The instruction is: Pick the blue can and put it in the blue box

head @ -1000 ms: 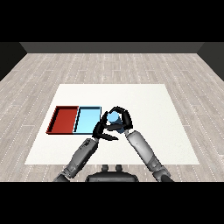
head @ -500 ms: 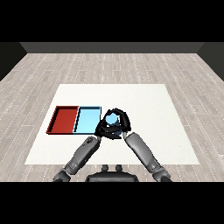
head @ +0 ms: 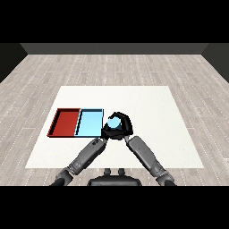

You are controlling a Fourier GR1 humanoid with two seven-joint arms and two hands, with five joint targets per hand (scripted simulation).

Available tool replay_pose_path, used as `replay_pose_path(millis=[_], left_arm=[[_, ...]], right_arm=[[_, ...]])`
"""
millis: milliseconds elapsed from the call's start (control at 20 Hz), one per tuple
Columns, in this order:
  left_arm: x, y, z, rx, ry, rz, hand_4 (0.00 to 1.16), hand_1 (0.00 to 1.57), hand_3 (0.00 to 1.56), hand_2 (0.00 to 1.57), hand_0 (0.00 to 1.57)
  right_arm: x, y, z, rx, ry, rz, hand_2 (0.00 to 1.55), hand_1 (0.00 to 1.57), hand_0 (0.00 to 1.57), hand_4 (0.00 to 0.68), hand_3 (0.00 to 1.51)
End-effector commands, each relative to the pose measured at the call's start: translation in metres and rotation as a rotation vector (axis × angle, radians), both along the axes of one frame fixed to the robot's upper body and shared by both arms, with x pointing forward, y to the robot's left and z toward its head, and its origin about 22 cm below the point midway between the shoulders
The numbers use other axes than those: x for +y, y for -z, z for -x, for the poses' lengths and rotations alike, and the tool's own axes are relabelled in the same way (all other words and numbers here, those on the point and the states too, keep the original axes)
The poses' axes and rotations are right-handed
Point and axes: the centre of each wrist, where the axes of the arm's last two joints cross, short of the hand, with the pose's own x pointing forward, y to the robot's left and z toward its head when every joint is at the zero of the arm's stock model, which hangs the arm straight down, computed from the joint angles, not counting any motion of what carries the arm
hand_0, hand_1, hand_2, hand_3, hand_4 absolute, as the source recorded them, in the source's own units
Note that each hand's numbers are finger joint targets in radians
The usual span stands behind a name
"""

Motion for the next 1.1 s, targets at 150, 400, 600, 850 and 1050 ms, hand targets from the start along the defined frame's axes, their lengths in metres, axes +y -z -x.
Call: replay_pose_path(millis=[150, 400, 600, 850, 1050], left_arm=[[0.013, 0.016, -0.001, 0.039, -0.087, 0.164, 0.62, 1.44, 1.22, 1.41, 1.44], [0.005, 0.014, -0.017, 0.041, -0.093, 0.164, 0.93, 1.57, 1.52, 1.57, 1.57], [0.005, 0.028, -0.006, -0.015, -0.1, 0.159, 1.03, 1.57, 1.51, 1.57, 1.57], [0.01, 0.025, -0.002, -0.098, -0.122, 0.172, 1.04, 1.57, 1.54, 1.57, 1.57], [0.003, 0.021, -0.007, -0.101, -0.126, 0.161, 1.12, 1.57, 1.54, 1.57, 1.57]], right_arm=[[0.01, -0.006, 0.008, -0.007, -0.026, -0.068, 1.44, 1.45, 1.45, 0.615, 1.39], [0.029, -0.009, 0.0, 0.005, -0.02, -0.099, 1.44, 1.46, 1.46, 0.627, 1.4], [-0.005, 0.01, 0.009, -0.005, 0.003, -0.111, 1.44, 1.42, 1.42, 0.598, 1.39], [0.008, -0.006, 0.011, 0.044, -0.072, -0.059, 0.93, 0.82, 0.82, 0.031, 0.62], [0.0, -0.002, 0.005, 0.031, -0.081, -0.016, 0.0, 0.0, 0.0, 0.0, 0.0]])
